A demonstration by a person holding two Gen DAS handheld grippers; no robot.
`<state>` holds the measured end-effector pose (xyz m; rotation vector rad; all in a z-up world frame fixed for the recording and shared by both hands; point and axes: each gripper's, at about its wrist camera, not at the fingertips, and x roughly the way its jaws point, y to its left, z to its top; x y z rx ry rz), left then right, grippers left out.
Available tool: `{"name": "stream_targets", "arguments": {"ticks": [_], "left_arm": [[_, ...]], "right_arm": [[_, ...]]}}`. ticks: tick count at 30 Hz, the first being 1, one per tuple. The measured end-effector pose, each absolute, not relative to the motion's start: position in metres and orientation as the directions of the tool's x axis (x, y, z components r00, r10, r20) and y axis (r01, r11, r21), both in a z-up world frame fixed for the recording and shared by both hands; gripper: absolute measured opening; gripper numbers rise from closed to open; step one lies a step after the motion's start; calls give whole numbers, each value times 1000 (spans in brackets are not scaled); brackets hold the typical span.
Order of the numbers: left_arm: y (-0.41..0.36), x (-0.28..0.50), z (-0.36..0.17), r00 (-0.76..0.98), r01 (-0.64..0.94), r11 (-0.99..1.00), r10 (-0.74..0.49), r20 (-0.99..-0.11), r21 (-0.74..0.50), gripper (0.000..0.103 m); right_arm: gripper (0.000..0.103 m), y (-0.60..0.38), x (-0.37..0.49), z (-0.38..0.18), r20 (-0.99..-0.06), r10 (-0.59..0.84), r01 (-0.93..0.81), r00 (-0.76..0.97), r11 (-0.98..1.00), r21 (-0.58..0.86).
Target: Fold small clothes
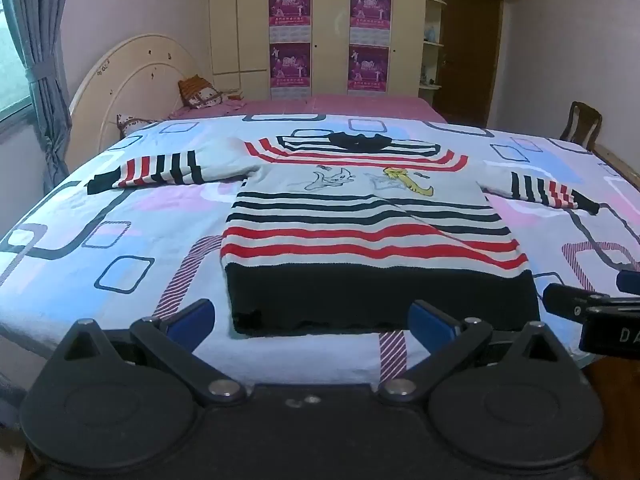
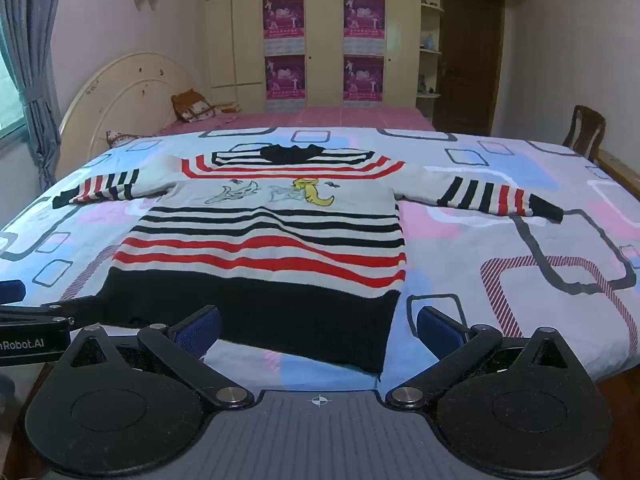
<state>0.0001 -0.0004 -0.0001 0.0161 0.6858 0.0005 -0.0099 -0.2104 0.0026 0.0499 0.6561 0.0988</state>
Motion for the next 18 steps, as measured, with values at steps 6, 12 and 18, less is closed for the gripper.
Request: {"name": "stream_targets", "arguments": {"ticks": [6,12,18], "left_arm": [[0,0,0,777,3,1000,3,-630,9,103],[0,0,0,774,3,1000,6,-634,12,103],[3,0,-1,771,-1,1000,14,-636,21,103]], "right_arm": [[103,-212,-11,2,-606,108,-75,788,994,79],[103,-212,-11,3,-606,113,-76,787,993,85],[103,-212,-12,4,-603,113,-77,790,993,85]]}}
